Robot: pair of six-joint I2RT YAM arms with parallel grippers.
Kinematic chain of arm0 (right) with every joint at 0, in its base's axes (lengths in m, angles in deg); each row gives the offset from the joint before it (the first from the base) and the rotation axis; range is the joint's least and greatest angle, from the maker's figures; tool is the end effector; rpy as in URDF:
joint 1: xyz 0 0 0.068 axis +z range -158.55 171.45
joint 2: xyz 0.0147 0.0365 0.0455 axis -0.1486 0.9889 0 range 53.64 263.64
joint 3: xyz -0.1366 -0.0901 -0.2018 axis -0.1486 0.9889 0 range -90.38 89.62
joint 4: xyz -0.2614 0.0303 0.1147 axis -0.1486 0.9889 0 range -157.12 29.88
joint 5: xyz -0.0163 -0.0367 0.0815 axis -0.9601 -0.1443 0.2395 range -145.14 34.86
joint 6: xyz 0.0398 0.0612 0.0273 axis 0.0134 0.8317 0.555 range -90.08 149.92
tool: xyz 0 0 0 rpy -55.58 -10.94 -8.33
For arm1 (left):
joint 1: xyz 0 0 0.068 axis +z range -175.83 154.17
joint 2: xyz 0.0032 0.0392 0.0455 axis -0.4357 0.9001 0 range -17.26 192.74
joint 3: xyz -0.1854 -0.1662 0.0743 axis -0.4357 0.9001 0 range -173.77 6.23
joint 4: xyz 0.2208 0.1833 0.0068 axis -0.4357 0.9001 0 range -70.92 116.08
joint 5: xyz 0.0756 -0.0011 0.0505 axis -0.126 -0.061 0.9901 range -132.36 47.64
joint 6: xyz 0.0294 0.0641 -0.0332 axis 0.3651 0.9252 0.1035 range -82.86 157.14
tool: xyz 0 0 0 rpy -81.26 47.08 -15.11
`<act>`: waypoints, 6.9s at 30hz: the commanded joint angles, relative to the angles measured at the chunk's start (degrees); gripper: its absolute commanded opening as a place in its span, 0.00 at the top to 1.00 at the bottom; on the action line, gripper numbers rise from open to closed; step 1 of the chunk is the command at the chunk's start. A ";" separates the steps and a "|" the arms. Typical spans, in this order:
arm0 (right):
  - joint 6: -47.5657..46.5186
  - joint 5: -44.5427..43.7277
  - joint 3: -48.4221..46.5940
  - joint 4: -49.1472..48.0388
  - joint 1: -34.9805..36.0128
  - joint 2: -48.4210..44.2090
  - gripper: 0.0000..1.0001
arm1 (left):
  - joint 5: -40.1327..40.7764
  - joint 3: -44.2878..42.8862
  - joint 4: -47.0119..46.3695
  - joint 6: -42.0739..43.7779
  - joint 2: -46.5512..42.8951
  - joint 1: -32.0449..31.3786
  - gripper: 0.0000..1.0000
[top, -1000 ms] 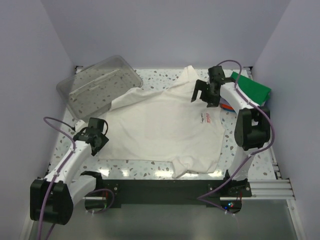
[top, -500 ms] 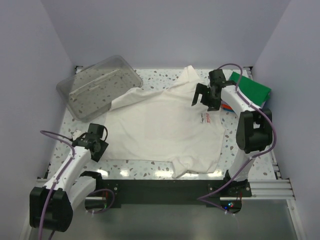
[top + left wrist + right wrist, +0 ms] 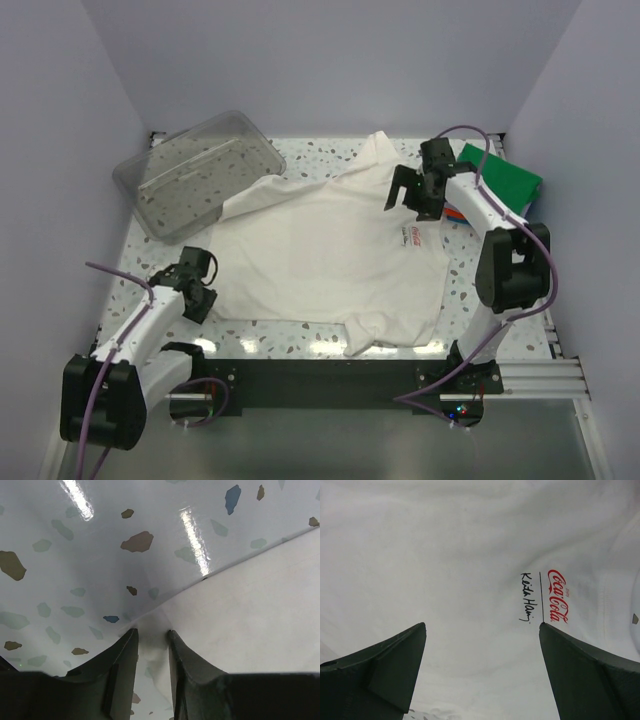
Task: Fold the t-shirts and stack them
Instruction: Fold the tshirt
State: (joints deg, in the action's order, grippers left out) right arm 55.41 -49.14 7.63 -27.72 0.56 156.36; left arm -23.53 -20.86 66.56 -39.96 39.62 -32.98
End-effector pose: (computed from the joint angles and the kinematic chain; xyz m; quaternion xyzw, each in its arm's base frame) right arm 0.4142 0.0734 0.1961 0.1242 0.9569 0.1248 0.2308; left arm 0.1805 -0.0010 0.1065 -0.5769 0.7930 0.0472 0.1901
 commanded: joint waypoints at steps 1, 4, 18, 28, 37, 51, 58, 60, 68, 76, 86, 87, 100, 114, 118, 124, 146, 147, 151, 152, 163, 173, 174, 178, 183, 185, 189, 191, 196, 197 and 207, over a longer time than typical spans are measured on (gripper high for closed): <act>0.08 0.59 0.87 -0.20 0.04 -4.10 0.02 | 0.24 -0.07 0.33 -0.42 1.39 -0.14 0.66; -0.01 0.50 1.93 -0.46 0.04 -4.80 0.02 | -0.02 0.90 -1.69 0.81 1.65 -0.14 0.79; -0.36 2.44 11.58 -1.60 1.09 -9.46 0.02 | -2.75 3.54 -17.59 15.83 -4.23 -0.14 1.00; 1.39 -1.69 17.92 3.13 8.91 -14.81 0.05 | 0.33 -1.82 -23.31 25.33 -1.61 -0.05 1.00; 4.03 -2.58 27.93 7.89 11.55 -22.64 0.09 | -5.99 -5.25 -30.34 34.91 4.98 7.14 1.00; 7.20 -3.89 29.27 -2.39 11.81 -9.49 0.08 | -13.38 -8.42 -36.06 41.24 10.35 9.97 1.00; 2.90 -9.25 18.73 -0.03 11.90 0.09 0.07 | -13.46 -10.70 -37.55 41.94 13.86 11.20 1.00; 2.37 -9.43 14.86 0.42 11.73 2.13 0.07 | -13.99 -11.05 -38.87 41.94 15.18 11.38 1.00; 1.05 -7.93 5.19 4.45 11.73 1.19 0.07 | -16.89 -14.30 -40.89 42.82 17.56 11.47 1.00; 2.45 -9.16 11.58 12.19 11.73 -14.37 0.06 | -23.21 -14.74 -42.65 43.78 19.23 11.64 1.00; 7.20 -6.09 31.98 10.79 11.73 -23.79 0.06 | -23.66 -13.87 -44.40 50.99 19.58 11.82 1.00; 7.72 -5.04 32.86 9.66 11.81 -23.70 0.06 | -23.92 -13.17 -44.93 51.52 19.50 11.73 1.00; 7.46 -3.63 35.94 3.41 11.81 -18.96 0.08 | -25.33 -12.11 -49.33 50.82 20.29 11.73 1.00; 6.94 -2.92 34.19 7.17 11.73 -20.97 0.71 | -25.16 -12.37 -49.24 50.47 19.49 12.08 1.00; 6.67 -2.93 28.75 16.81 11.73 -26.41 0.99 | -25.07 -13.25 -48.36 50.56 19.41 12.69 1.00; 6.50 -5.20 12.49 29.84 11.73 -30.73 1.00 | -24.28 -14.39 -47.57 51.35 19.05 14.10 1.00; 3.42 -8.10 23.78 18.62 6.11 -26.42 0.57 | -23.22 -15.18 -44.32 53.81 18.79 14.98 1.00; 3.42 -8.46 24.86 17.83 5.49 -26.60 0.57 | -23.22 -15.10 -44.32 53.81 19.05 14.98 1.00; 3.07 -7.85 27.59 14.31 2.33 -25.64 0.58 | -24.10 -15.27 -44.50 53.55 19.76 14.98 1.00; 2.98 -8.28 28.03 13.96 1.97 -24.24 0.57 | -24.63 -15.27 -44.50 53.55 20.02 14.98 1.00; 1.75 -8.99 32.25 6.75 -1.72 -18.26 0.57 | -25.95 -15.36 -45.02 53.55 20.55 14.98 1.00; 0.96 -8.20 34.71 2.44 -2.86 -12.81 0.56 | -24.81 -15.45 -44.58 53.99 20.55 14.98 1.00; 0.87 -7.94 34.80 2.35 -2.95 -12.63 0.56 | -24.72 -15.36 -44.58 54.07 20.55 14.98 1.00; 1.13 -6.53 35.68 1.91 -2.95 -12.36 0.65 | -24.72 -15.36 -44.58 53.99 20.72 14.98 1.00; 0.87 -5.04 35.68 4.45 -2.86 -16.31 0.94 | -24.02 -15.45 -41.96 53.37 21.25 14.98 1.00; 0.70 -4.33 34.80 6.30 -2.95 -18.24 0.99 | -23.84 -15.71 -40.72 52.76 21.43 14.98 1.00; 0.43 -2.75 31.55 14.89 -2.86 -25.70 1.00 | -25.24 -15.62 -37.13 49.86 19.76 15.07 1.00; 0.43 -2.66 29.27 17.98 -2.86 -28.17 1.00 | -26.21 -15.19 -35.89 48.54 17.75 14.98 1.00; 2.80 0.49 29.43 23.70 -2.86 -36.34 1.00 | -33.13 -13.61 -30.01 42.75 13.70 15.07 1.00; 3.24 1.03 29.79 24.49 -2.86 -37.58 1.00 | -34.03 -12.64 -29.56 41.95 11.78 14.98 1.00; 7.20 2.09 27.86 40.64 -2.69 -51.21 1.00 | -33.60 -14.04 -15.34 41.77 2.28 14.98 1.00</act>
State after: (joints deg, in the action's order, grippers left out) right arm 60.81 -48.39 38.25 3.44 -2.18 107.84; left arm -56.09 -32.79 44.51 2.14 44.19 -18.34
